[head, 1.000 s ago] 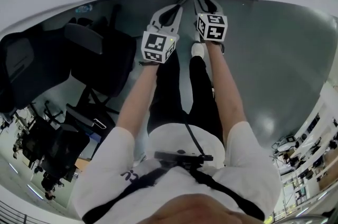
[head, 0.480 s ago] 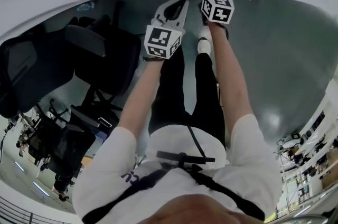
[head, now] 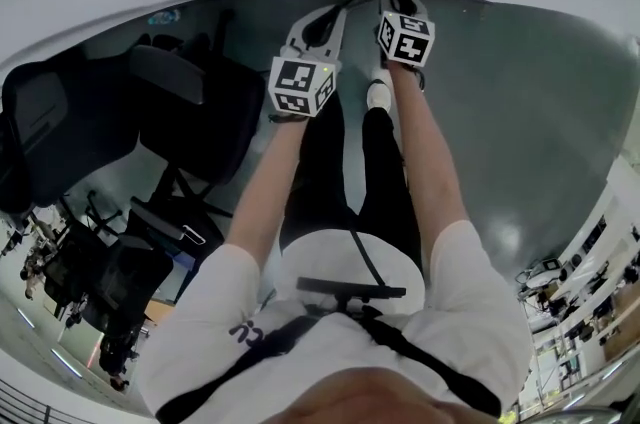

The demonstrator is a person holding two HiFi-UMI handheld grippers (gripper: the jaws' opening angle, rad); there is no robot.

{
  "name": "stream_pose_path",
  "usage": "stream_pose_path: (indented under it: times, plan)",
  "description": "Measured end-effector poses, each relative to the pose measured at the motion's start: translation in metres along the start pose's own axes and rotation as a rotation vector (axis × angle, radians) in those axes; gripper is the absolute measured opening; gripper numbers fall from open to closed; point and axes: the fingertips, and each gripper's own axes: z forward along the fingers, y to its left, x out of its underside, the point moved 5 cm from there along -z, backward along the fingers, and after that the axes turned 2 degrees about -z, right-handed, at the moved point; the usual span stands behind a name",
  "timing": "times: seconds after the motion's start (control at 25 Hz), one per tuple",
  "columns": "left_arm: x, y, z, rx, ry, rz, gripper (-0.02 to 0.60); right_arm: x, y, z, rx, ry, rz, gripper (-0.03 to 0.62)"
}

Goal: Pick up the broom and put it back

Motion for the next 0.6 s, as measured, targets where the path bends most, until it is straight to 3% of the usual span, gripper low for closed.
stream_pose_path:
  times: [0.28, 0.6]
  plan:
    - [-0.01, -0.027, -0.019, -0.019, -0.001, -0.016, 0.011, 0.011, -0.005, -0.054, 0.085, 0.046, -0.027, 0.094]
    - [-0.06, -0.069, -0.059, -0.029, -0.041, -0.022, 0.012, -0.041, -0.002, -0.153, 0.166, -0.041, -0.009, 0.094]
